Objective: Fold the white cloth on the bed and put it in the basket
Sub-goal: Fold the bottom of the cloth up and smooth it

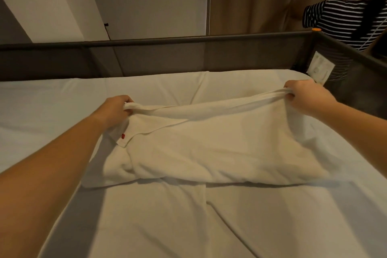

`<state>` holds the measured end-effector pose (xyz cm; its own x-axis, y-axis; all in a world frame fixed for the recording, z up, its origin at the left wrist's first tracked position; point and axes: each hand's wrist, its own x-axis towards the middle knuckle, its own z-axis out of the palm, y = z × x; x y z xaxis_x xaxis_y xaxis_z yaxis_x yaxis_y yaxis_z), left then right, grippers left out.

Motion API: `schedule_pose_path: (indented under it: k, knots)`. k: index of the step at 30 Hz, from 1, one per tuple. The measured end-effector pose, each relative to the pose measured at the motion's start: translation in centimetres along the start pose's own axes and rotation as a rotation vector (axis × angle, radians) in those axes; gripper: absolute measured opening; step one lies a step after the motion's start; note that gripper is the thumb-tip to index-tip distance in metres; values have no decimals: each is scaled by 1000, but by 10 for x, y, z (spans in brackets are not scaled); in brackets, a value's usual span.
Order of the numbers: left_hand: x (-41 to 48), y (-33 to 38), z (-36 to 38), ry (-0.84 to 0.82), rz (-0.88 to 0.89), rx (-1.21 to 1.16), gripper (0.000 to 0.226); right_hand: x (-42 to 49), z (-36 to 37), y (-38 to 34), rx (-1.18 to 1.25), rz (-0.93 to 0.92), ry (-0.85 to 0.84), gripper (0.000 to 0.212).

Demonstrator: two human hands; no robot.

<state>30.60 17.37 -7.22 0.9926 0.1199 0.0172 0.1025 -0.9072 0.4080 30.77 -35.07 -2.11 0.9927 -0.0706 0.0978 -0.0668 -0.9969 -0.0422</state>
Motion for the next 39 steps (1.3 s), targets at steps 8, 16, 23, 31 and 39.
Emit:
schedule_pose_path:
  k: [8,16,23,31,39]
  knots:
    - [2,-4,25,45,-149,-52,40,1,38,-2,-238,34,166,49]
    - [-38,43,21,119,121,-99,46,-34,47,-26,-20,-162,30,48]
    - [-76,80,46,-133,341,81,77,-69,61,-31,90,-299,-63,57]
    - [-96,103,92,-232,321,114,82,-89,89,-2,131,-243,-235,70]
    - [-94,91,116,-155,279,160,71,-94,108,17,153,-152,-191,72]
